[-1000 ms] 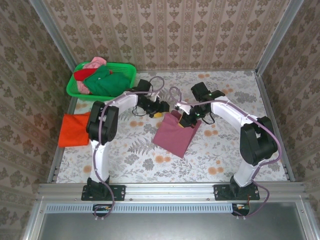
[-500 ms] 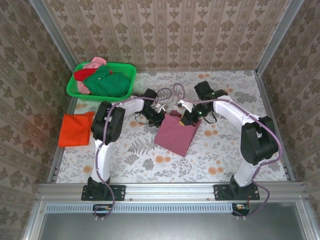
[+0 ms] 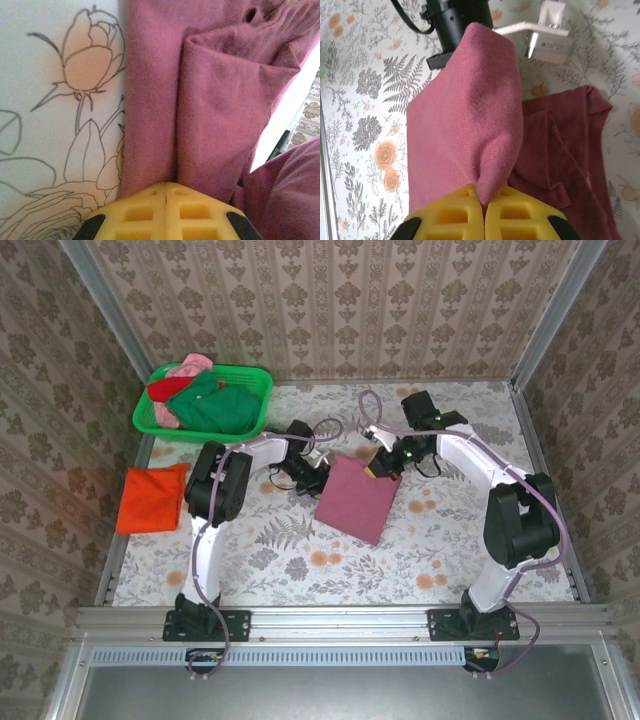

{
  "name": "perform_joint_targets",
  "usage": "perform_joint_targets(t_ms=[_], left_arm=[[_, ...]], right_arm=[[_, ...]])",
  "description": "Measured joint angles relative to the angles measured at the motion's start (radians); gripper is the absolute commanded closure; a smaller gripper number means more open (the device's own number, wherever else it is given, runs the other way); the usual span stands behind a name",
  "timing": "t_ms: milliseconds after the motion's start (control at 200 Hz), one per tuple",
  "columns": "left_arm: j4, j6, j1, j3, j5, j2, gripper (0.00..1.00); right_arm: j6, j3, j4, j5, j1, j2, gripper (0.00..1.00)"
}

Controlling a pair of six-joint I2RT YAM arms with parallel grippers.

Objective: Fold and stack the t-shirts

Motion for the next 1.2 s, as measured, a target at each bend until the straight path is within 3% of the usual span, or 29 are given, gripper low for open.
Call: perform_joint_targets(t_ms=[300,815,970,1105,1200], left_arm=[[0.000,-0.001,0.000,0.000,0.000,0.000,1.00],[0.019,-0.002,0.007,-0.014,0.008,-0.004,0.98],[0.046,-0.013,0.010,-0.041,0.011,-0.021,0.80],[0.069,-0.027,0.012,-0.082,0.004,-0.068,0.56],[0.072,-0.035,0.017,-0.117,-0.024,-0.111,0.46]], right_arm=[[-0.001,0.076,-0.001,0.003,-0.007,0.076,1.00],[0.005,0.061,-0.001,0.119,-0.030,0.152,1.00],[0.028,0.061,0.022,0.145,-0.040,0.202,0.83],[0.054,0.072,0.033,0.158,-0.042,0.236,0.37],[0.083,0.070,0.066,0.160,-0.044,0.231,0.25]])
